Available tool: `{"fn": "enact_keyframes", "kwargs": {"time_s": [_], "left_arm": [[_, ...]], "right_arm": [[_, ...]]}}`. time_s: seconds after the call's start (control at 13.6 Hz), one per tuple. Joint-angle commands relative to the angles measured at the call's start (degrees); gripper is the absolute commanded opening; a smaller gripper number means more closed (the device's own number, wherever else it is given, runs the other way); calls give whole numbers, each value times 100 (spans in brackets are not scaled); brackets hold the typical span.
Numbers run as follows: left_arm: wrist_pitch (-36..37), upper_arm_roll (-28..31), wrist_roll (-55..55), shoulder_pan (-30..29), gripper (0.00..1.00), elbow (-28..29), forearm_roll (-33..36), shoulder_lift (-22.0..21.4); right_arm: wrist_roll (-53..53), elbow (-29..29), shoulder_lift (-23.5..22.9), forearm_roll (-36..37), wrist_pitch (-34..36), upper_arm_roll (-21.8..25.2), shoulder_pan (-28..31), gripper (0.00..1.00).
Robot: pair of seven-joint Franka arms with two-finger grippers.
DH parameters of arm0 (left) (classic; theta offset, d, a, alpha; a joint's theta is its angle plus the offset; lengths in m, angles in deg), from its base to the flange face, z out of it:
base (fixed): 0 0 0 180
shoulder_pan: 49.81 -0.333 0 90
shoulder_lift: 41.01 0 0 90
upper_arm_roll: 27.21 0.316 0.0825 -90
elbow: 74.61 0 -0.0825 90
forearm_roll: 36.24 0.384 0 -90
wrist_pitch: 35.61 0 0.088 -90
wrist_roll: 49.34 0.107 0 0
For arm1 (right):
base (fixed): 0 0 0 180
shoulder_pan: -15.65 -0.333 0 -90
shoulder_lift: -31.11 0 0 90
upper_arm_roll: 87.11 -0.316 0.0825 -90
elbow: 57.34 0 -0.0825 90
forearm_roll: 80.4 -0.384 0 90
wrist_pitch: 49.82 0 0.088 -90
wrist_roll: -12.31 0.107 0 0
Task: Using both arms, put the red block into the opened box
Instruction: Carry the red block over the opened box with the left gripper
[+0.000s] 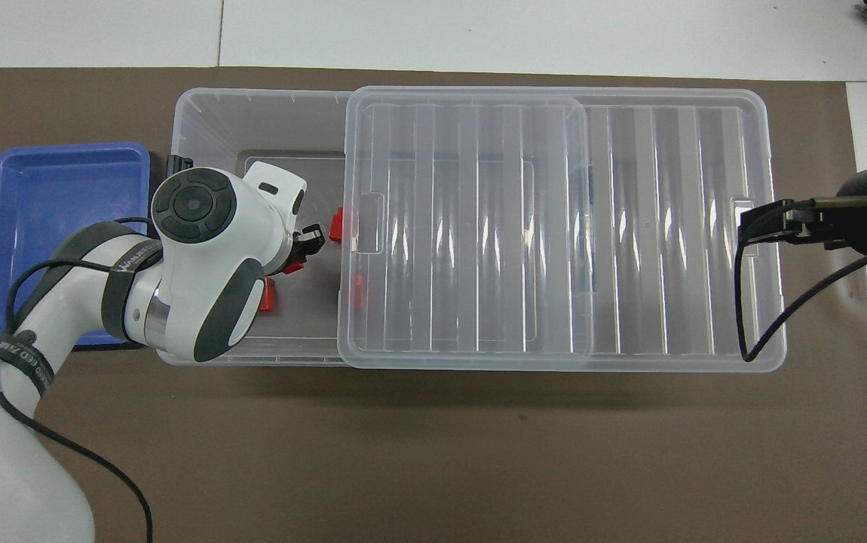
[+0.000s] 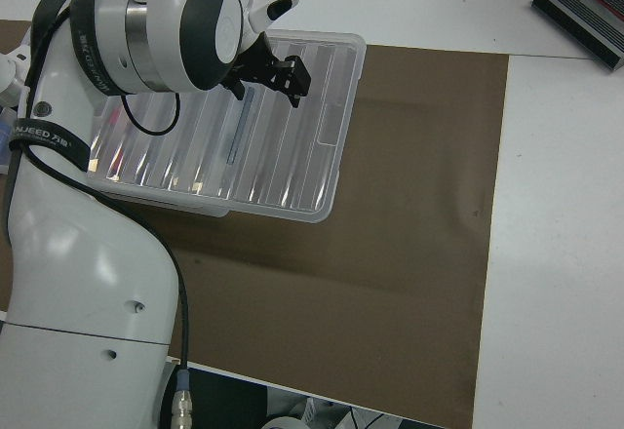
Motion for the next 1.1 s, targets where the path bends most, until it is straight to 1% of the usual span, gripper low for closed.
{"fn": "enact_keyframes", "kwargs": {"time_s": [0.0, 0.15, 0.29, 0.37, 0.51, 0.88, 0.95, 1.03], "left_arm": [[-350, 72, 204, 58, 0, 339, 124, -87], [-561, 72, 187, 102, 0, 427, 124, 80], [-675, 72, 195, 111, 0, 479, 132, 177], [-841, 72, 195, 111, 0, 602, 141, 178], [-1158, 72, 187, 155, 0, 822, 150, 178], [-1230, 81, 187, 225, 0, 814, 159, 239], [-1247, 81, 187, 225, 7, 814, 168, 248], [-1247, 81, 187, 225, 56, 814, 168, 257]], "right_arm": [[89, 105, 10, 31, 142, 45, -61, 97], [98, 105, 10, 31, 204, 404, -411, 97], [98, 105, 1, 31, 221, 721, -710, 97], [98, 105, 1, 31, 221, 940, -860, 97], [89, 105, -51, 31, 221, 1012, -870, 97], [89, 70, -52, 31, 213, 1021, -809, 99], [71, 52, -52, 31, 204, 1021, -730, 99], [54, 44, -52, 13, 195, 1021, -668, 99]]}}
